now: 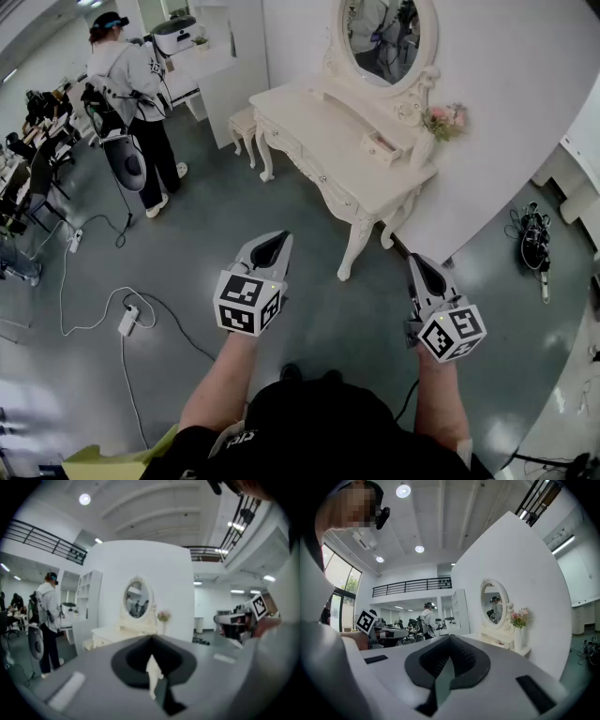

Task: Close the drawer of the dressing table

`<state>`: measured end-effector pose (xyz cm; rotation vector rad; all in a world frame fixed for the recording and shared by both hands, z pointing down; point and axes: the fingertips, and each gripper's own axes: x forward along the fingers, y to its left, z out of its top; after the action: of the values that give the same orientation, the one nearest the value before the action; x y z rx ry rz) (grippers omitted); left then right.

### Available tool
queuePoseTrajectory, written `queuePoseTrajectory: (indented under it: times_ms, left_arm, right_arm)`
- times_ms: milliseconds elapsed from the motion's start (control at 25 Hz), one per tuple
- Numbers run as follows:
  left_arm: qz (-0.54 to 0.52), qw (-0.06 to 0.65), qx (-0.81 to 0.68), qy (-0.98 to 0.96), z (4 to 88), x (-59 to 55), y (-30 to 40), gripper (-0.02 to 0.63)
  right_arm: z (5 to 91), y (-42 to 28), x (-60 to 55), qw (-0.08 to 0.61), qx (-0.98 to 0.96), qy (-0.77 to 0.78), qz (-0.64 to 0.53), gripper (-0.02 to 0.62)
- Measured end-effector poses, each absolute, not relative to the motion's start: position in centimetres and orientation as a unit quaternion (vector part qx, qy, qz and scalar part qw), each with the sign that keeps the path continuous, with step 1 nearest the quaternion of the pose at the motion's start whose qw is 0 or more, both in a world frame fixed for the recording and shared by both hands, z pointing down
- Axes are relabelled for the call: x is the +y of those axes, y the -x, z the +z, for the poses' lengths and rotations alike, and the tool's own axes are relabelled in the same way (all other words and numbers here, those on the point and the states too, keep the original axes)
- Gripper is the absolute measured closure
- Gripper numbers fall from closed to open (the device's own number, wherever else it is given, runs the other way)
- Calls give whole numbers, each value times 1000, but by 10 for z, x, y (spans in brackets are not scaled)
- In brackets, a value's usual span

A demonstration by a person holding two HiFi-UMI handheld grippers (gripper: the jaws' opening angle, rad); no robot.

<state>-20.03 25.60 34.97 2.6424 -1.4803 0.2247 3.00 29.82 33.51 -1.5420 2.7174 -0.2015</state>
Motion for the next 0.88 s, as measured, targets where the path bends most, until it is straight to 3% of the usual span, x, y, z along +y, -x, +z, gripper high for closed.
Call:
queuePoseTrajectory:
  times_ms: [880]
  left_arm:
    - [84,70,-467,-877,360,276,133,597]
  right_arm:
    - [341,-84,324,40,875,475,-86,603]
